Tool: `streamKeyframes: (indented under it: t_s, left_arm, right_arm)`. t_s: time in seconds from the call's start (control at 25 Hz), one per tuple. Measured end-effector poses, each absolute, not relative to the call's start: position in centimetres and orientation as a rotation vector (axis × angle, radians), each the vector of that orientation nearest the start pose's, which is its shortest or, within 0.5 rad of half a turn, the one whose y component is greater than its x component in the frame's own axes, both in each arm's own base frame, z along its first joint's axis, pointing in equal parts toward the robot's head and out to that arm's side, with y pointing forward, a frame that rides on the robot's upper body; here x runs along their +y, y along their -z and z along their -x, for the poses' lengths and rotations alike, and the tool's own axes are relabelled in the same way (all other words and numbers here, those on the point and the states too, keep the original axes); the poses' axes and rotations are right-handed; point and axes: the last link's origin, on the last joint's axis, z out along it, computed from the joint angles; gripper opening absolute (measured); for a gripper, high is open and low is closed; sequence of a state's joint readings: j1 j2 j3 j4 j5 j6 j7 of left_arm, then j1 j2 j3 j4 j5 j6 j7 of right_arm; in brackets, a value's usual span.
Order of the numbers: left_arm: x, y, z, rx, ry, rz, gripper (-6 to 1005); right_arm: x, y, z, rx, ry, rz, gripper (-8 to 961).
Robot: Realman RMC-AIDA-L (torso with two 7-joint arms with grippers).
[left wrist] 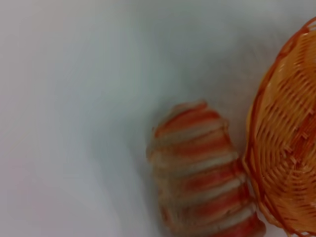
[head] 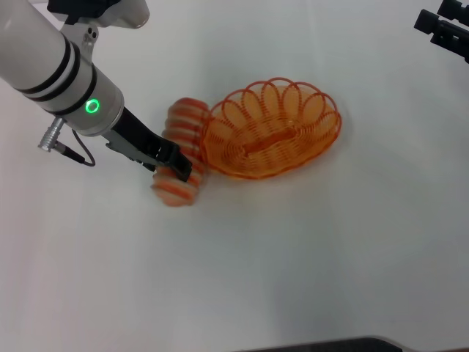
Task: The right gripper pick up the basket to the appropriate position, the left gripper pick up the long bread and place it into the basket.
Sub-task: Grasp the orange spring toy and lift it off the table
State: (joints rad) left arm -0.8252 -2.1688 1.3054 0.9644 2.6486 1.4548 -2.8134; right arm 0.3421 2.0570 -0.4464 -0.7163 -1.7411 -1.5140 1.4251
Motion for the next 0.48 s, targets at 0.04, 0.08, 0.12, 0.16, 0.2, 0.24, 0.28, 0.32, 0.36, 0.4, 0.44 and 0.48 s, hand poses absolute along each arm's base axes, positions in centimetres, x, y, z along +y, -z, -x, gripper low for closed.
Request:
streamKeyframes:
  t_s: [0.04, 0.08, 0.12, 0.16, 0.2, 0.24, 0.28, 0.32, 0.36, 0.4, 0.44, 0.48]
  left_arm:
    - [36.89, 6.38, 16.62, -1.363, -0.5, 2.489, 632]
    - [36.88, 6.39, 16.63, -1.363, -0.5, 2.491, 626]
    - [36.85, 6.41, 16.64, -1.365, -0.5, 2.493, 619]
    - [36.84, 6.42, 16.67, -1.365, -0.501, 2.493, 612]
    - [36.83, 6.43, 16.69, -1.366, -0.502, 2.494, 605]
    - [36.82, 6.44, 16.7, -1.366, -0.503, 2.494, 602]
    - [36.83, 6.44, 16.7, -1.366, -0.503, 2.493, 598]
    - [36.83, 6.43, 16.72, -1.366, -0.504, 2.492, 595]
    - [36.85, 6.41, 16.74, -1.367, -0.505, 2.489, 591]
    - [36.86, 6.38, 16.77, -1.369, -0.504, 2.486, 588]
    - [36.88, 6.36, 16.78, -1.372, -0.503, 2.484, 585]
    - [36.88, 6.36, 16.78, -1.372, -0.503, 2.484, 581]
  right_arm:
    - [30.87, -8.2, -32.53, 0.81, -0.939, 2.127, 734]
    - [30.87, -8.2, -32.53, 0.81, -0.939, 2.128, 734]
    - [30.87, -8.2, -32.53, 0.81, -0.939, 2.128, 734]
    - [30.87, -8.18, -32.51, 0.81, -0.939, 2.129, 734]
    - [30.87, -8.18, -32.51, 0.81, -0.939, 2.129, 735]
    - [30.87, -8.18, -32.51, 0.81, -0.94, 2.129, 735]
    - [30.87, -8.18, -32.51, 0.809, -0.94, 2.129, 735]
    - [30.86, -8.18, -32.5, 0.809, -0.94, 2.13, 735]
    - [30.85, -8.19, -32.49, 0.809, -0.941, 2.13, 735]
    - [30.85, -8.19, -32.49, 0.809, -0.941, 2.13, 735]
    - [30.85, -8.19, -32.49, 0.809, -0.942, 2.13, 735]
    - [30.85, -8.19, -32.47, 0.808, -0.942, 2.131, 735]
